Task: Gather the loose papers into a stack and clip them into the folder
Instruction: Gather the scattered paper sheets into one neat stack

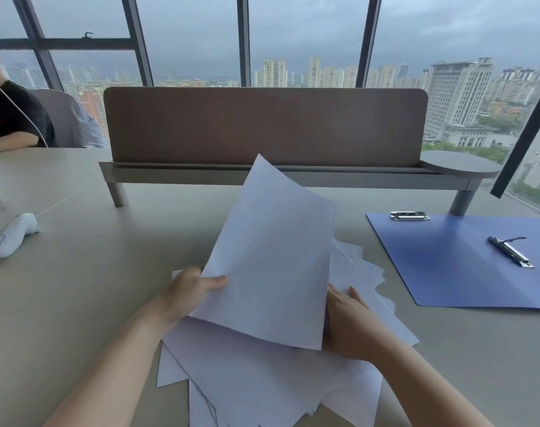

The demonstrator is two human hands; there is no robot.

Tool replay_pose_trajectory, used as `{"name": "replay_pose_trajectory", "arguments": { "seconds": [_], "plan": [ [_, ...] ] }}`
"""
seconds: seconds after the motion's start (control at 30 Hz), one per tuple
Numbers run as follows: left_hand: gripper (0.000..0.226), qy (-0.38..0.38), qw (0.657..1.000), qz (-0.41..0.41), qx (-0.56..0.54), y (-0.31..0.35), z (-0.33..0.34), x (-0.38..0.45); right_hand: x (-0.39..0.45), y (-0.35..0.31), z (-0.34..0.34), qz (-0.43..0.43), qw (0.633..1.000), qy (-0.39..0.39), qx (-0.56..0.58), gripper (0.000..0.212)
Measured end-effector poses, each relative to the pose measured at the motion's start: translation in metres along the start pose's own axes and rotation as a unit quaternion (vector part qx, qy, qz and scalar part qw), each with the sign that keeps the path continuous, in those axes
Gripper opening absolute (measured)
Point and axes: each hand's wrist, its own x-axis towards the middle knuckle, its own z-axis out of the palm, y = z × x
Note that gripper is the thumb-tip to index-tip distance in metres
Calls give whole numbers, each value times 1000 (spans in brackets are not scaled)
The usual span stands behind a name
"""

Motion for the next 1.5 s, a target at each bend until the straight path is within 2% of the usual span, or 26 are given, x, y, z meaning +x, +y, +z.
{"name": "replay_pose_trajectory", "arguments": {
  "seconds": [0.03,0.1,0.17,0.23,0.27,0.37,0.47,0.6,0.73,0.83,0.93,1.07,1.17,1.27,1.37,1.5],
  "plan": [
    [14,-2,1000,4,15,2,-2,0,1,2,1,-5,1000,1,-6,77],
    [14,-9,999,7,35,5,-6,-1,2,5,1,-11,1000,-1,9,83],
    [12,-6,999,3,45,7,-13,-2,4,7,1,-1,1000,-2,31,106],
    [20,-11,999,-21,45,6,-21,-2,5,11,0,21,999,-1,32,131],
    [24,-25,998,-40,35,4,-25,-2,6,13,0,35,999,6,29,137],
    [37,-84,992,-89,-8,-2,-30,-3,6,17,0,79,997,14,14,130],
    [52,-125,985,-118,19,-5,-32,-3,6,17,0,115,993,2,4,119],
    [62,-121,981,-136,75,-8,-38,-2,6,18,3,138,990,-7,1,118],
    [70,-87,990,-108,25,-9,-33,-1,5,14,-1,133,991,-7,9,121],
    [57,-57,994,-89,25,-9,-30,2,4,11,-5,127,992,5,11,113],
    [29,-58,992,-91,71,-9,-27,3,2,8,-9,122,992,21,13,105],
    [18,-49,988,-72,129,-13,-22,4,3,9,-10,144,987,50,44,103],
    [12,14,997,-39,59,-16,-22,12,3,10,-12,183,974,81,109,106],
    [21,76,993,-47,-79,-22,-21,23,3,12,-15,201,958,124,161,97],
    [29,70,965,-62,-244,-25,-11,26,5,15,-17,212,931,181,237,85],
    [14,57,934,-77,-345,-25,-2,26,7,20,-24,243,861,213,393,67]
  ]
}}
